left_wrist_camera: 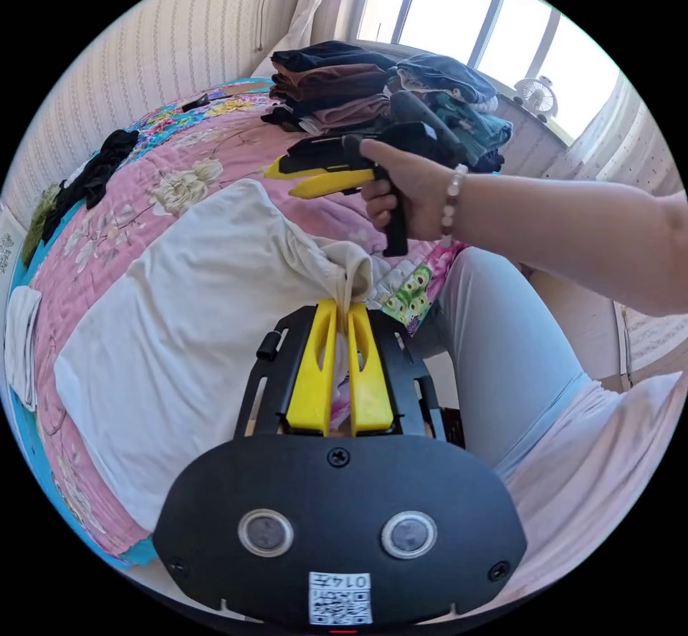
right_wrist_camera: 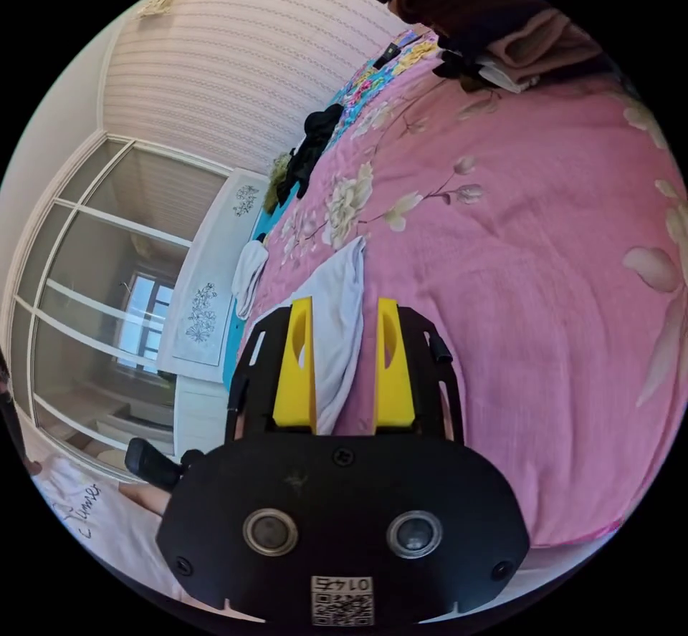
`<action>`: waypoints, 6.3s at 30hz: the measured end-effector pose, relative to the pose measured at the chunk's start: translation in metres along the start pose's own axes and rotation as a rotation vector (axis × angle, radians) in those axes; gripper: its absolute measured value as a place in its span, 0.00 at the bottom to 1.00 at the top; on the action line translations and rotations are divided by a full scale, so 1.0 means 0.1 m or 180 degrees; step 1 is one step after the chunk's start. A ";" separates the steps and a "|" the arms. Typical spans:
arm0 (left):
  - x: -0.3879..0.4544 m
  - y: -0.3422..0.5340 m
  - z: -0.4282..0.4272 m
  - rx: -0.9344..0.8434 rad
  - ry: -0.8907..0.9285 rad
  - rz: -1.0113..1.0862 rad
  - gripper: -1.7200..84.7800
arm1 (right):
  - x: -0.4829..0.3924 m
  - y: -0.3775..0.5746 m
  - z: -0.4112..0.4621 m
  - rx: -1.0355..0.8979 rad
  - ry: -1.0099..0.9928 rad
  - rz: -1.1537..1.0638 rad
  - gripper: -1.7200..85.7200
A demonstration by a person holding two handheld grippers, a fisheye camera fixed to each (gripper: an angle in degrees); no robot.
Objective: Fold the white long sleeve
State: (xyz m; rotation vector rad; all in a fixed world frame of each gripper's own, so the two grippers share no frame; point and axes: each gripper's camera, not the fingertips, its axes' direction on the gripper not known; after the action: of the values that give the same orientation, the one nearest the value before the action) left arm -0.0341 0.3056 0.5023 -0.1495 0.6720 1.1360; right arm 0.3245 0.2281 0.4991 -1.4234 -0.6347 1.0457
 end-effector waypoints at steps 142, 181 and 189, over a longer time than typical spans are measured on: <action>-1.63 -5.23 -1.85 0.0623 0.0014 -0.0032 0.10 | -2.54 0.18 -4.36 0.0677 0.3168 -0.1571 0.07; -2.56 -8.44 -0.64 0.0098 0.0376 -0.0581 0.08 | -1.24 -2.86 -4.55 0.0661 0.2150 -0.0087 0.09; -3.17 -6.69 -1.51 0.0793 0.0412 -0.0398 0.10 | -1.84 -2.22 -4.40 0.1014 0.2463 -0.1137 0.14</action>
State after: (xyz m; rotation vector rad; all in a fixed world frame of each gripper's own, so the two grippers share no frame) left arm 0.4078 -0.3011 0.4141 -0.0521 0.9011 0.9199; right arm 0.6698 -0.1070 0.7111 -1.2408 -0.1295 0.2464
